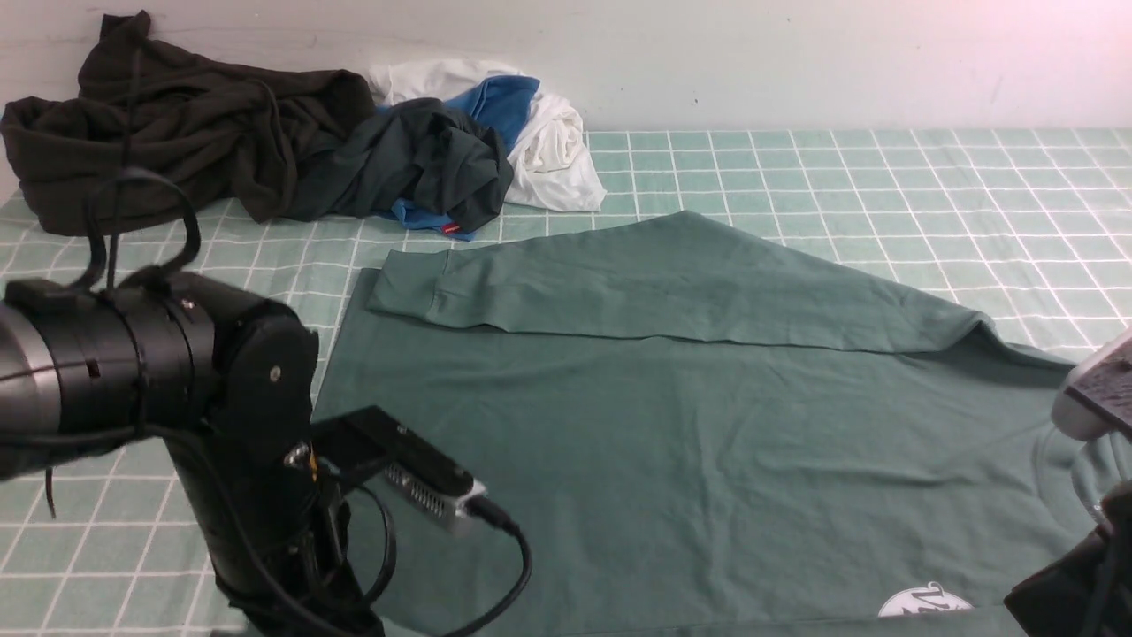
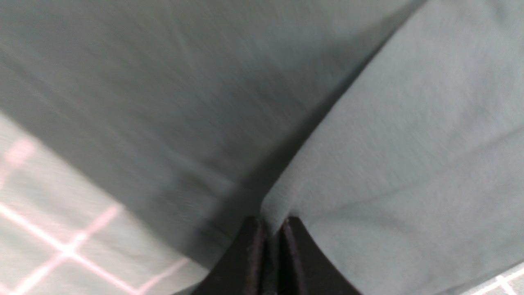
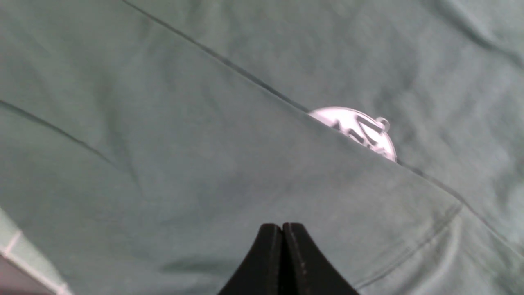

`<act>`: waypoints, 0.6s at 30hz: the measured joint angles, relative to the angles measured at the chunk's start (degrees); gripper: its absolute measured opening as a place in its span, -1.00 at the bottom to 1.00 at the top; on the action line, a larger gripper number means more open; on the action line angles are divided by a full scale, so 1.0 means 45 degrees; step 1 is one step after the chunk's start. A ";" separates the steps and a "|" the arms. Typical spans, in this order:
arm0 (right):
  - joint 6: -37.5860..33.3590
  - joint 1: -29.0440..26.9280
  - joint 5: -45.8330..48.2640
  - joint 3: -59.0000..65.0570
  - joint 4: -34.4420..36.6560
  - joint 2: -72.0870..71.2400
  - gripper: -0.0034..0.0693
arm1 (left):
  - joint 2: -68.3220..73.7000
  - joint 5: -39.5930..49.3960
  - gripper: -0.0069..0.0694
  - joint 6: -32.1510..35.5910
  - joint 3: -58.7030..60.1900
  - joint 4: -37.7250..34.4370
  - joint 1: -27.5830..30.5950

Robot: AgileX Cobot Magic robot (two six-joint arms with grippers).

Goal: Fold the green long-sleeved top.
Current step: Use the left arm to clamp the cuff closest to it, then use the left arm to drag and place the cuff at the centered position on the left edge of the fabric

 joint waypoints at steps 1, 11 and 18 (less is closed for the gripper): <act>0.0351 0.0000 -0.0124 0.0122 -0.0333 0.0116 -0.91 | -0.0026 0.0209 -0.77 0.0000 -0.0481 0.0128 0.0000; 0.4976 -0.0363 -0.3322 0.2010 -0.3428 0.1998 -0.14 | 0.1230 0.1774 -0.77 0.0031 -0.4633 0.1556 0.0000; 0.7540 -0.1614 -0.4220 0.2051 -0.5047 0.3924 0.25 | 0.2206 0.1788 -0.77 0.0060 -0.6154 0.1794 0.0000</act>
